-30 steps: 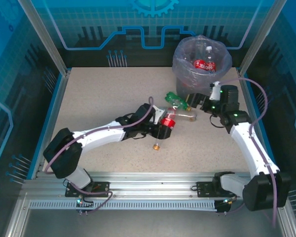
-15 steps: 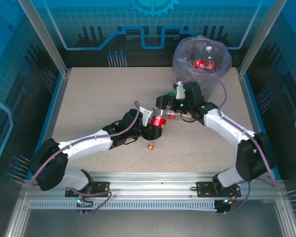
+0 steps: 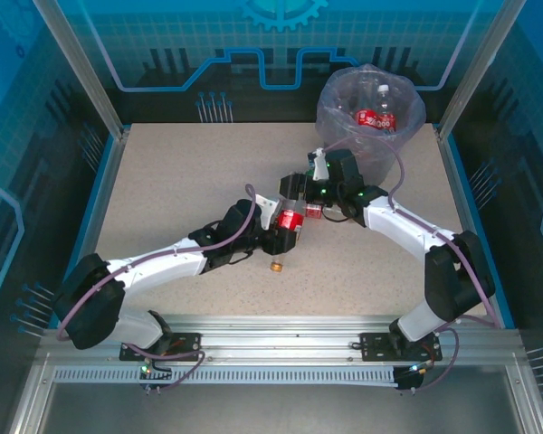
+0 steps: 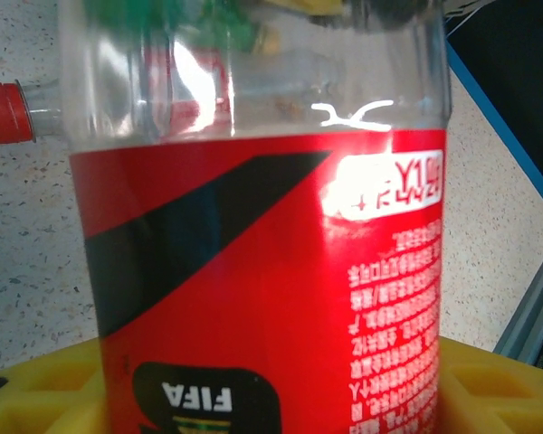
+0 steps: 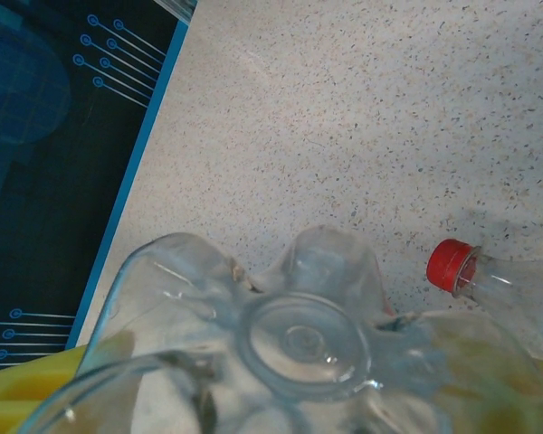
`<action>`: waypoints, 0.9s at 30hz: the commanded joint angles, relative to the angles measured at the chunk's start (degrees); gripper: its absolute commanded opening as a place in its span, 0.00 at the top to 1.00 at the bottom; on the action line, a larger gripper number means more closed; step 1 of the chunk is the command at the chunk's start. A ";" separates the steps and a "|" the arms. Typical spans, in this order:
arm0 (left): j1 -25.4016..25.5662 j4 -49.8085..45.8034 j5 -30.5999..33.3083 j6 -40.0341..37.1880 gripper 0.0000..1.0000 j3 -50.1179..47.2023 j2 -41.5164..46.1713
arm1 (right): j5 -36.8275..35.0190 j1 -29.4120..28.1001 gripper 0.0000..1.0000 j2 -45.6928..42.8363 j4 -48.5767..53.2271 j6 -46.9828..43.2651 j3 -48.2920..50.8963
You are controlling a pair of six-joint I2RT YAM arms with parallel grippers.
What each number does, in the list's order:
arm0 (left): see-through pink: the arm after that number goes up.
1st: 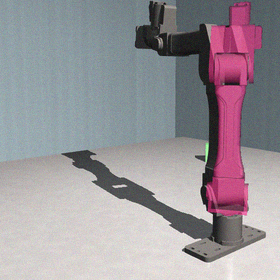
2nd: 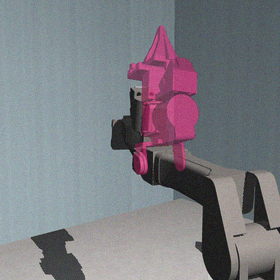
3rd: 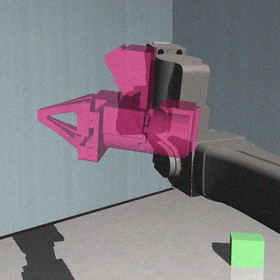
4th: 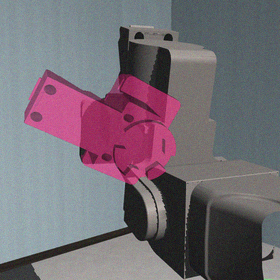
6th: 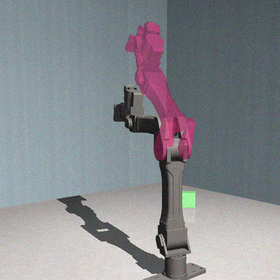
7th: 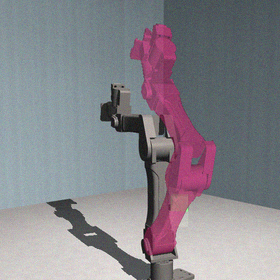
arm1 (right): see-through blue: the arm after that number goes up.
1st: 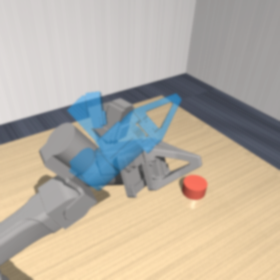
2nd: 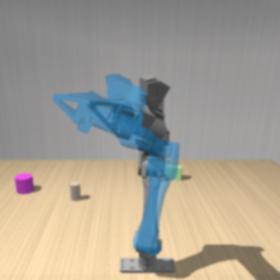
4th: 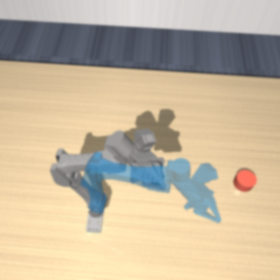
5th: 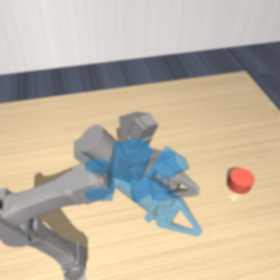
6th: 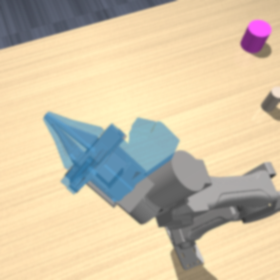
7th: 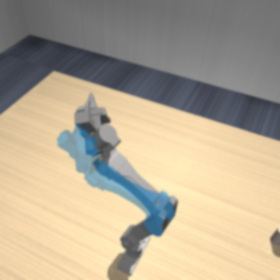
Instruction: Put the plastic bottles in the bin
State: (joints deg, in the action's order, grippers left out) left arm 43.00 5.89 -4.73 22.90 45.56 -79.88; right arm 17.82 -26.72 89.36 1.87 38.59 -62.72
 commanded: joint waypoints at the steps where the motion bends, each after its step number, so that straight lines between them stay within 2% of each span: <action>1: -0.27 1.58 0.78 1.03 0.37 -0.12 -0.19 | -0.70 -0.61 0.29 -0.95 -1.06 -0.53 -0.17; 3: -0.29 1.33 0.78 0.93 0.32 -0.07 -0.11 | -0.78 -0.61 0.29 -0.92 -1.25 -0.70 -0.34; 8: -0.35 -0.88 2.64 0.53 0.01 -0.58 2.15 | -2.19 -0.45 0.32 -1.47 0.02 -3.69 -3.09; 17: -3.43 -6.96 5.63 1.82 0.01 -4.05 11.18 | -8.87 1.09 0.34 -1.81 8.96 -18.98 -19.03; 22: -6.26 -6.18 4.37 4.90 0.01 -6.74 12.68 | -12.46 2.58 0.36 -1.41 9.02 -29.03 -29.94; 27: -6.46 -4.97 2.57 5.75 0.01 -6.38 11.20 | -14.09 5.97 0.43 -0.08 3.33 -33.03 -37.99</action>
State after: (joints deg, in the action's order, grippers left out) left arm 36.84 0.30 -0.86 27.16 39.38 -67.99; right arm 6.31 -22.83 89.27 8.99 10.96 -96.97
